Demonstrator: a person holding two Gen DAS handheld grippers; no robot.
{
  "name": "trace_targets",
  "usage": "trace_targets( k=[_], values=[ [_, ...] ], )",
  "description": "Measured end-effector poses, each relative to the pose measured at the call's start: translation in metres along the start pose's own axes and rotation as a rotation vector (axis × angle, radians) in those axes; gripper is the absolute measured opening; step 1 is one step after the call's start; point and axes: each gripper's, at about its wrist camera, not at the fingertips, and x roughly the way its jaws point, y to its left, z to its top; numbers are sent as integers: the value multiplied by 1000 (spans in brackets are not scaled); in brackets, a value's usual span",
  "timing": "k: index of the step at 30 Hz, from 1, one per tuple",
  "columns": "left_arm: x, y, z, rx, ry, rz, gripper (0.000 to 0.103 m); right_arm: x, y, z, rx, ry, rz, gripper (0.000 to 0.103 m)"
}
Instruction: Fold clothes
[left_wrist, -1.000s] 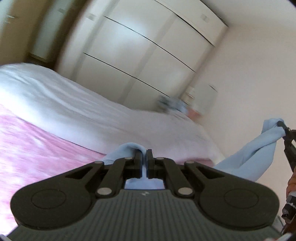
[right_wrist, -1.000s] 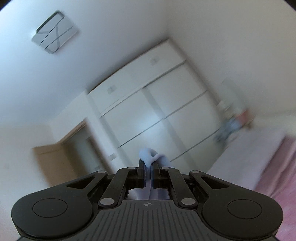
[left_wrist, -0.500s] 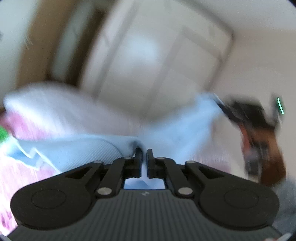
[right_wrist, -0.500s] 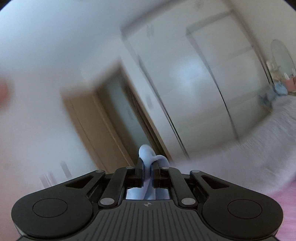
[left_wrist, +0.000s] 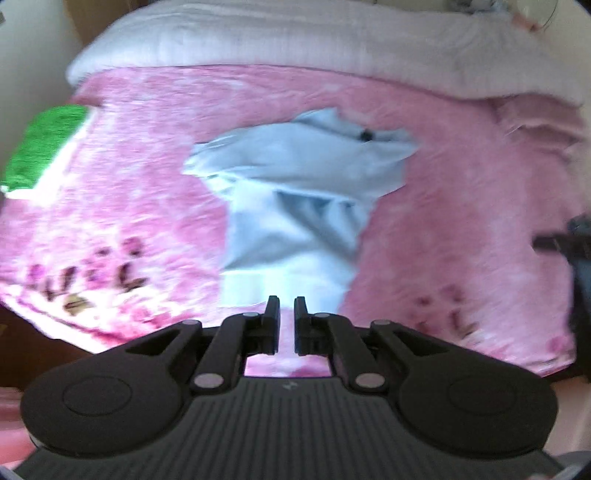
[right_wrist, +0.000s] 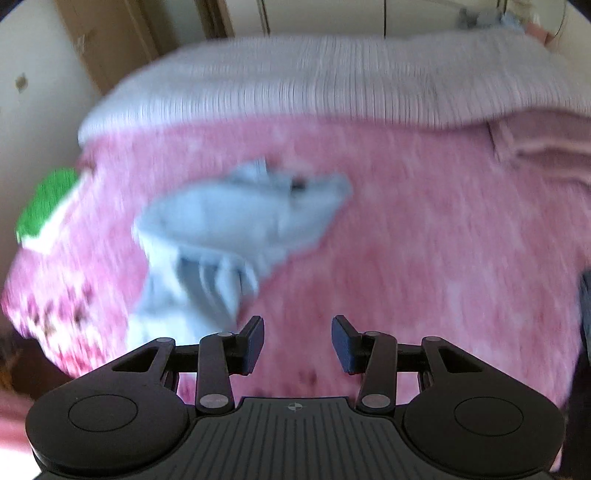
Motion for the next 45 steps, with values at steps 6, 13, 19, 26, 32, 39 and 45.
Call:
trace_targets(
  k=[6, 13, 19, 26, 32, 39, 45],
  values=[
    [18, 6, -46, 23, 90, 153, 12, 13, 17, -76, -26, 79, 17, 44],
    [16, 0, -48, 101, 69, 162, 14, -6, 32, -81, -54, 45, 6, 44],
    [19, 3, -35, 177, 54, 135, 19, 3, 54, -76, -60, 61, -22, 44],
    [36, 34, -3, 316, 69, 80, 20, 25, 94, -63, 67, 93, -56, 44],
    [47, 67, 25, 404, 70, 34, 20, 37, 136, -43, 135, 70, -92, 44],
    [58, 104, 46, 447, 75, -4, 21, 43, 171, -26, 179, 32, -137, 45],
    [71, 125, 51, 464, 105, -23, 21, 57, 189, -28, 217, 69, -154, 45]
  ],
)
